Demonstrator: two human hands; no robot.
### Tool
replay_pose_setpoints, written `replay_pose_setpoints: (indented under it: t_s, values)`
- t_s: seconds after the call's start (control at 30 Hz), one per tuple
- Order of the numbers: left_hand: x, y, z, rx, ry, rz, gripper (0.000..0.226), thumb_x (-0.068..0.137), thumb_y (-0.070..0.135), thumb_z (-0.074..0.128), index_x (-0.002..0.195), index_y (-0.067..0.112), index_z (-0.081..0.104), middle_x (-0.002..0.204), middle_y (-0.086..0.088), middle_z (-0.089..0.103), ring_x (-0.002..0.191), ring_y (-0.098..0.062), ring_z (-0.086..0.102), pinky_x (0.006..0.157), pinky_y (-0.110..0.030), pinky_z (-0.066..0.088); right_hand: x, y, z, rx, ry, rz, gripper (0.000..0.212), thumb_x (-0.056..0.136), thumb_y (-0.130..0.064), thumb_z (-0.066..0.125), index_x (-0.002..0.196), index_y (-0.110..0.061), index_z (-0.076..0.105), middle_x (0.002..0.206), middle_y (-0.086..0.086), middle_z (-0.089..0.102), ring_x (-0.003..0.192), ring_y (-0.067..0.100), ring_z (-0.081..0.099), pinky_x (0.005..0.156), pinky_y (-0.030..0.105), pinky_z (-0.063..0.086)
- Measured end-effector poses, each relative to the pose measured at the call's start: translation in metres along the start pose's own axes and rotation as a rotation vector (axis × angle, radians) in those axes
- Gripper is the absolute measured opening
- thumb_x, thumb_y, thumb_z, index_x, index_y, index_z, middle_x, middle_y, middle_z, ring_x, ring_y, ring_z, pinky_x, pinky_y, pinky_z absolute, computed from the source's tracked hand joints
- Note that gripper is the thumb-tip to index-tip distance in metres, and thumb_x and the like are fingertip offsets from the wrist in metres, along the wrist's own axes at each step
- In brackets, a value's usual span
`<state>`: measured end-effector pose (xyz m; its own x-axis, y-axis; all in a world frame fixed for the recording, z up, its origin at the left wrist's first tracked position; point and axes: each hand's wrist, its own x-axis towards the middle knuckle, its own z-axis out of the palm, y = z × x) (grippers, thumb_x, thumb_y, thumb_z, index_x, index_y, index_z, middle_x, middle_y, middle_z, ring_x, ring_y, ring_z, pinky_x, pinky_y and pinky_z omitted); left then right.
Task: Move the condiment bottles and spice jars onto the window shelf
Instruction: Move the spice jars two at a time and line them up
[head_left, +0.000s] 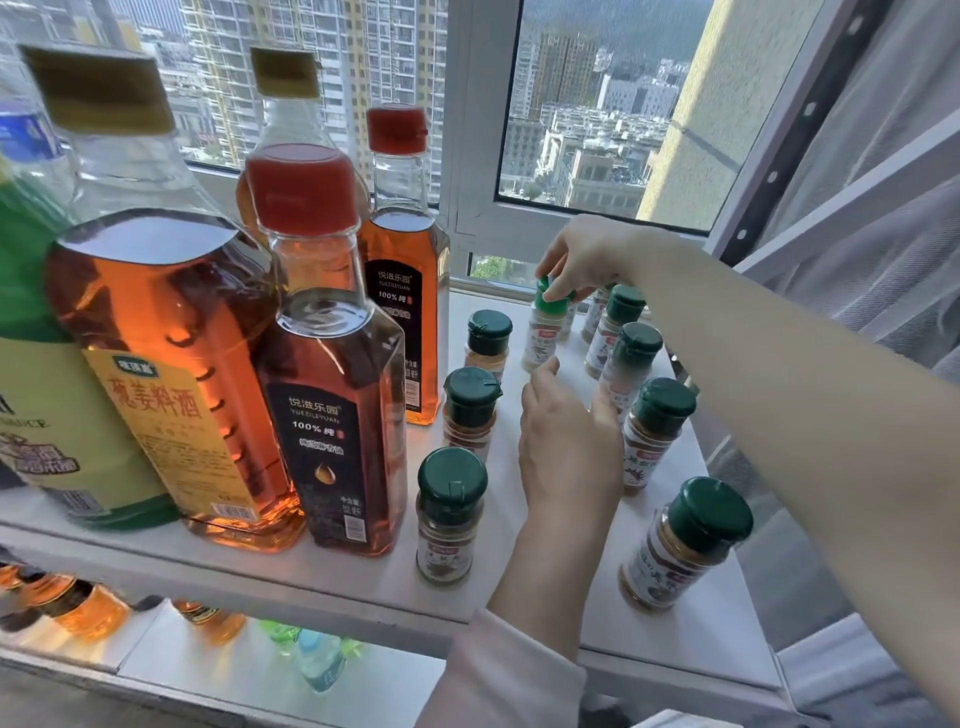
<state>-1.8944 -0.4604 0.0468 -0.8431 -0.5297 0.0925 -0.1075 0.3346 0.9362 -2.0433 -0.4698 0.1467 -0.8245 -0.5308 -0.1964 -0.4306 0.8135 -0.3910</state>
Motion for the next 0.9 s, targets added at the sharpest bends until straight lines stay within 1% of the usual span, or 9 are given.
replay_pose_setpoints:
  t_s: [0.1,0.17,0.33,0.53,0.67,0.77,0.8,0.83,0.9]
  values:
    - [0.0,0.0,0.002,0.0,-0.011,-0.002,0.048,0.095,0.028,0.046,0.138,0.014,0.029,0.142,-0.003,0.037,0.13,-0.016,0.036,0.103,-0.027,0.031,-0.001,0.005,-0.003,-0.021,0.027,0.029,0.037,0.082,-0.006,0.067,0.119,-0.001,0.061,0.119,0.015,0.061,0.087,0.023,0.062,0.059,0.018,0.051]
    - [0.001,0.0,0.003,-0.004,-0.018,-0.004,0.048,0.095,0.028,0.046,0.138,0.014,0.029,0.142,-0.002,0.037,0.13,-0.015,0.036,0.103,-0.027,0.031,-0.002,0.007,-0.005,-0.034,0.042,0.033,0.037,0.082,-0.005,0.067,0.118,-0.001,0.061,0.117,0.015,0.062,0.08,0.021,0.06,0.052,0.015,0.049]
    - [0.002,-0.001,0.004,-0.008,-0.03,-0.012,0.048,0.095,0.028,0.046,0.138,0.015,0.029,0.142,-0.002,0.036,0.129,-0.015,0.036,0.103,-0.028,0.031,0.0,0.01,-0.005,-0.07,0.071,0.052,0.035,0.082,-0.005,0.067,0.116,-0.002,0.063,0.116,0.016,0.062,0.076,0.021,0.059,0.049,0.017,0.047]
    - [0.002,-0.001,0.003,-0.004,-0.036,-0.008,0.047,0.095,0.028,0.045,0.137,0.016,0.029,0.142,-0.001,0.036,0.129,-0.015,0.036,0.103,-0.028,0.031,0.004,0.015,-0.007,-0.091,0.087,0.078,0.035,0.081,-0.004,0.068,0.116,0.0,0.062,0.116,0.017,0.062,0.079,0.024,0.059,0.055,0.021,0.047]
    - [0.001,-0.001,0.003,-0.002,-0.035,-0.006,0.048,0.095,0.029,0.045,0.138,0.016,0.028,0.143,-0.001,0.036,0.129,-0.015,0.035,0.103,-0.028,0.031,0.008,0.015,-0.006,-0.142,0.078,0.077,0.035,0.082,-0.008,0.068,0.116,-0.002,0.063,0.113,0.015,0.063,0.071,0.019,0.059,0.05,0.019,0.043]
    - [0.001,-0.001,0.002,-0.009,-0.034,0.0,0.048,0.095,0.028,0.045,0.138,0.016,0.028,0.143,-0.001,0.035,0.13,-0.014,0.034,0.103,-0.027,0.03,0.01,0.015,-0.006,-0.184,0.084,0.076,0.037,0.081,-0.011,0.069,0.118,-0.005,0.063,0.109,0.012,0.063,0.072,0.018,0.058,0.05,0.021,0.04]
    - [0.001,0.0,0.002,-0.011,-0.033,0.003,0.048,0.095,0.028,0.045,0.138,0.016,0.028,0.143,-0.001,0.035,0.13,-0.014,0.034,0.104,-0.027,0.03,0.008,0.014,-0.006,-0.196,0.078,0.073,0.038,0.081,-0.011,0.069,0.118,-0.005,0.062,0.109,0.011,0.063,0.075,0.019,0.058,0.051,0.021,0.04]
    - [0.0,0.0,0.001,-0.013,-0.03,0.007,0.049,0.095,0.028,0.045,0.139,0.016,0.028,0.143,-0.001,0.035,0.13,-0.014,0.034,0.104,-0.027,0.03,0.007,0.014,-0.007,-0.203,0.077,0.068,0.039,0.081,-0.012,0.069,0.119,-0.006,0.062,0.112,0.011,0.063,0.082,0.02,0.059,0.054,0.021,0.041]
    - [0.0,0.0,0.0,-0.016,-0.022,0.019,0.051,0.095,0.029,0.046,0.139,0.015,0.027,0.143,-0.001,0.035,0.13,-0.014,0.034,0.105,-0.027,0.03,0.002,0.011,-0.009,-0.2,0.106,0.028,0.039,0.082,-0.015,0.069,0.119,-0.009,0.061,0.119,0.009,0.062,0.096,0.022,0.059,0.071,0.022,0.045]
